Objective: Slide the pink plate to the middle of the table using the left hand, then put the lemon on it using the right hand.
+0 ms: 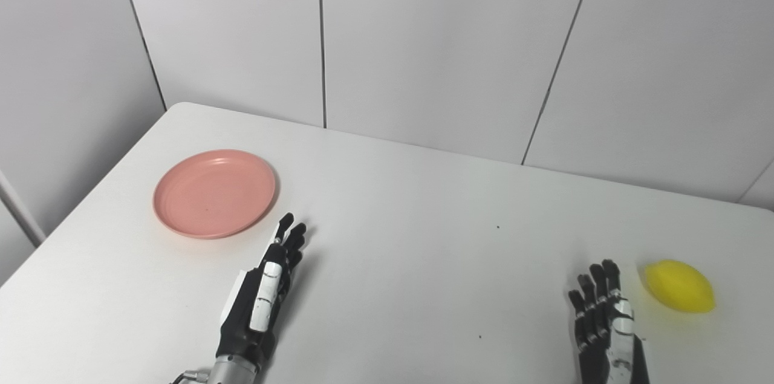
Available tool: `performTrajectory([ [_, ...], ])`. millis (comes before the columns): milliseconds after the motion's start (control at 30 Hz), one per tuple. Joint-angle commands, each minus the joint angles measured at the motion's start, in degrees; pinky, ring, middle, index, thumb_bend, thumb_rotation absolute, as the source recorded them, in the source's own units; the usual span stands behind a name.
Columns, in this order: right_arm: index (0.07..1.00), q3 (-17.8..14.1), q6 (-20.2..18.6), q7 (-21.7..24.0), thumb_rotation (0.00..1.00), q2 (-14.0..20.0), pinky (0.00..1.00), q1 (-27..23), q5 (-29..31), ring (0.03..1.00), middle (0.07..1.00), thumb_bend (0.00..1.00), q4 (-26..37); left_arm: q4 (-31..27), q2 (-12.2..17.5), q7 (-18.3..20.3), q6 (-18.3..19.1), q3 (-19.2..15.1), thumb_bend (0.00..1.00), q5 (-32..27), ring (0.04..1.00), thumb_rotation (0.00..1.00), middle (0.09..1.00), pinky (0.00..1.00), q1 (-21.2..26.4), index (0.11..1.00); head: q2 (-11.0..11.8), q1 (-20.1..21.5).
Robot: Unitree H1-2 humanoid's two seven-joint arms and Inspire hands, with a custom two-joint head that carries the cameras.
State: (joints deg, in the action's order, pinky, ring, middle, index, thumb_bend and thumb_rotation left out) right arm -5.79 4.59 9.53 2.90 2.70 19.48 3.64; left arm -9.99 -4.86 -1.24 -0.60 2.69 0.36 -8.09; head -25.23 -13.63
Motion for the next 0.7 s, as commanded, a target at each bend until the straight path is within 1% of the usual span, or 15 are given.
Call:
performTrajectory([
  [0, 1.0, -0.6, 2.9, 1.3, 0.97, 0.4, 1.0, 2.0, 0.1, 1.0, 1.0, 0.61, -6.5, 1.8, -0.3, -0.1, 0.2, -0.1, 0.67, -0.6, 0.986, 1.0, 0.965, 1.0, -2.9, 0.972, 0.3, 0.6],
  [133, 1.0, -0.4, 3.5, 1.3, 0.99, 0.3, 1.0, 1.6, -0.2, 1.0, 1.0, 0.59, -7.2, 2.6, -0.2, -0.1, -1.5, -0.8, 0.64, -1.2, 0.984, 1.0, 0.963, 1.0, -2.6, 0.968, 0.4, 1.3],
  [300, 1.0, -0.3, 3.2, 1.0, 0.96, 0.1, 1.0, 1.8, -0.4, 1.0, 1.0, 0.62, -6.6, 0.0, 0.1, 0.0, -0.6, -1.4, 0.68, -2.0, 0.971, 1.0, 0.957, 1.0, -2.7, 0.957, 0.2, 0.8],
  [333, 1.0, -0.4, 3.1, 1.1, 0.95, 0.1, 1.0, 1.8, -0.2, 1.0, 1.0, 0.62, -6.5, -0.7, 0.0, 0.0, -0.5, -1.5, 0.69, -2.5, 0.966, 1.0, 0.952, 1.0, -2.8, 0.949, -0.1, 0.6],
  [400, 1.0, -0.3, 2.7, 1.0, 0.94, 0.1, 1.0, 2.0, -0.1, 1.0, 1.0, 0.62, -6.1, -2.1, -0.4, -0.2, -1.2, -2.1, 0.73, -3.7, 0.932, 0.95, 0.923, 0.98, -2.7, 0.904, -0.4, 0.6],
  [467, 1.0, -0.2, 2.5, 0.9, 0.94, 0.2, 1.0, 2.1, -0.3, 1.0, 1.0, 0.61, -5.8, -3.2, -0.7, -0.3, -2.0, -2.4, 0.73, -4.8, 0.924, 0.93, 0.916, 0.97, -2.5, 0.894, -0.5, 0.5],
  [500, 1.0, -0.2, 2.5, 0.9, 0.94, 0.2, 1.0, 2.2, -0.3, 1.0, 1.0, 0.61, -5.7, -3.7, -0.7, -0.2, -2.3, -2.6, 0.74, -5.3, 0.907, 0.92, 0.902, 0.95, -2.3, 0.875, -0.5, 0.5],
  [533, 1.0, -0.1, 2.4, 1.0, 0.95, 0.2, 1.0, 2.3, -0.3, 1.0, 1.0, 0.6, -5.6, -4.2, -0.3, -0.1, -2.7, -2.8, 0.74, -5.4, 0.898, 0.92, 0.894, 0.94, -1.5, 0.866, -0.6, 0.5],
  [600, 1.0, -0.1, 2.3, 1.1, 0.96, 0.2, 1.0, 2.3, -0.2, 1.0, 1.0, 0.59, -5.6, -4.6, 0.9, 0.2, -2.8, -3.4, 0.74, -5.4, 0.872, 0.95, 0.875, 0.89, 0.4, 0.839, -0.6, 0.5],
  [667, 1.0, 0.0, 2.2, 1.1, 0.95, 0.2, 1.0, 2.3, -0.1, 1.0, 1.0, 0.59, -5.6, -4.9, 1.8, 0.4, -2.2, -4.2, 0.75, -5.7, 0.859, 0.95, 0.858, 0.87, 2.3, 0.815, -0.6, 0.6],
])
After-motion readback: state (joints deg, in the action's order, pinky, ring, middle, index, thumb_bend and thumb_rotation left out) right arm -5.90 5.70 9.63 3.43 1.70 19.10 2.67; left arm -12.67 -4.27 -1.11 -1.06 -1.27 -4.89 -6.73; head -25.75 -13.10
